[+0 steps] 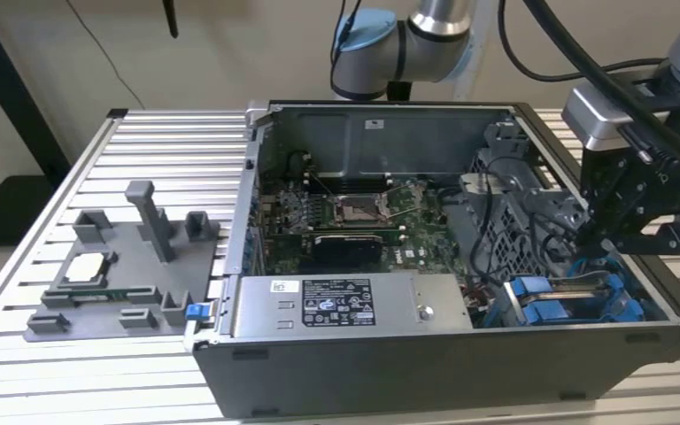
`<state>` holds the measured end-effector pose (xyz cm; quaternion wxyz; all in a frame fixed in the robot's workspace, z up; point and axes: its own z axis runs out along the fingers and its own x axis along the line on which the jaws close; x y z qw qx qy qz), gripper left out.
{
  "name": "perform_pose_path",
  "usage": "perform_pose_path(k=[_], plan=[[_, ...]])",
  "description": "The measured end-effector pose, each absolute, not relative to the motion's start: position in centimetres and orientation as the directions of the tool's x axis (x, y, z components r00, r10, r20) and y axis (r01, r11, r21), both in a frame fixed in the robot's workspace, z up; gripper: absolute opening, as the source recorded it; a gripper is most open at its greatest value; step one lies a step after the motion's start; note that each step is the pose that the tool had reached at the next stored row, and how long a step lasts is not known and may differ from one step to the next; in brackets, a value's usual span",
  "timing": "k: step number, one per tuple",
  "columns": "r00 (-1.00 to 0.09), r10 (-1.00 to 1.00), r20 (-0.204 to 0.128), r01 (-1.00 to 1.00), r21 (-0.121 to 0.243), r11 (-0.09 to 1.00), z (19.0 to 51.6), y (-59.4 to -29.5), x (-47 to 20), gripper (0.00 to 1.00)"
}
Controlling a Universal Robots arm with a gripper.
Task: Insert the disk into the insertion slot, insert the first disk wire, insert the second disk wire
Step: 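Insert the first disk wire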
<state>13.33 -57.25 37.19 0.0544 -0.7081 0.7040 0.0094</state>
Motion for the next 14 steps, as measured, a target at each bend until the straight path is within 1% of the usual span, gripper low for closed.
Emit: perform_pose_path(k=[9,14], plan=[[0.006,-0.996,-0.086,-1.0,-0.03,-0.003,36.7,-57.2,14.6,0.0],[0.005,-0.996,-0.086,-1.0,-0.024,-0.003,36.5,-57.2,14.9,0.0]])
